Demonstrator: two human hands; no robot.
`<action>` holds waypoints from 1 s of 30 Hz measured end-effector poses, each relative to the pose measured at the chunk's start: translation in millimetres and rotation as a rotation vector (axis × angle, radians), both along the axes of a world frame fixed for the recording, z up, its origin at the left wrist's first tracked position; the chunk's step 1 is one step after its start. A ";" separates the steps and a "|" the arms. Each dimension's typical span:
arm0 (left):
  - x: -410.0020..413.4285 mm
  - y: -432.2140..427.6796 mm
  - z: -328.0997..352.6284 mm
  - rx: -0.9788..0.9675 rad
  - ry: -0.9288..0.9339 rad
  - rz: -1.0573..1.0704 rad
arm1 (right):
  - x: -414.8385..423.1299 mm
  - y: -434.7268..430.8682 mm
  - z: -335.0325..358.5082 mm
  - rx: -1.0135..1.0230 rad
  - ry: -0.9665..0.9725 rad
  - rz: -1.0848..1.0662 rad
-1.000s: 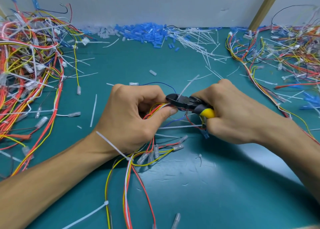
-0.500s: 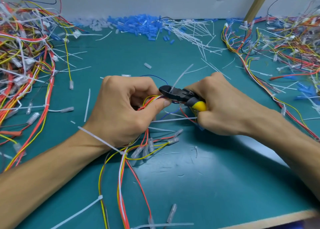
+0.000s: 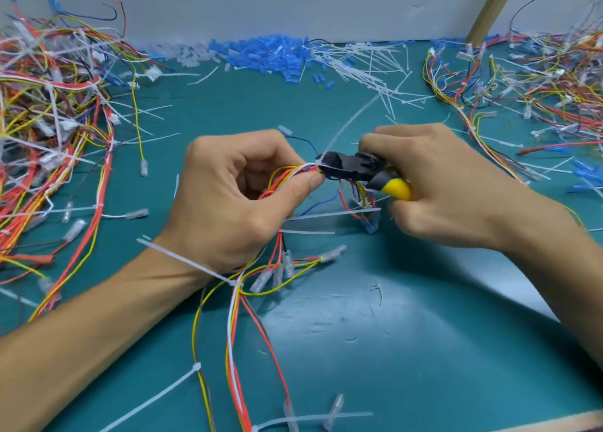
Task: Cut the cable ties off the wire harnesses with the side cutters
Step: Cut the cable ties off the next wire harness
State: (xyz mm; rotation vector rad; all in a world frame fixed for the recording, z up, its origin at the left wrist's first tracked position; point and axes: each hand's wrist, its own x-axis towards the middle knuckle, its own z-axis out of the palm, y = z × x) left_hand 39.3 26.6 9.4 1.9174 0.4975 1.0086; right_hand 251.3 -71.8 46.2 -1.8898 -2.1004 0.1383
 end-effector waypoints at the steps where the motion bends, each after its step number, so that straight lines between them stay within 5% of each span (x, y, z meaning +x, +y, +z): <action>1: 0.0 -0.5 -0.7 0.004 0.005 0.005 | -1.4 -0.1 -0.2 -0.007 -0.013 -0.002; 30: 0.4 3.0 -2.4 0.000 0.007 -0.037 | -7.7 -0.6 -3.2 0.015 0.065 -0.058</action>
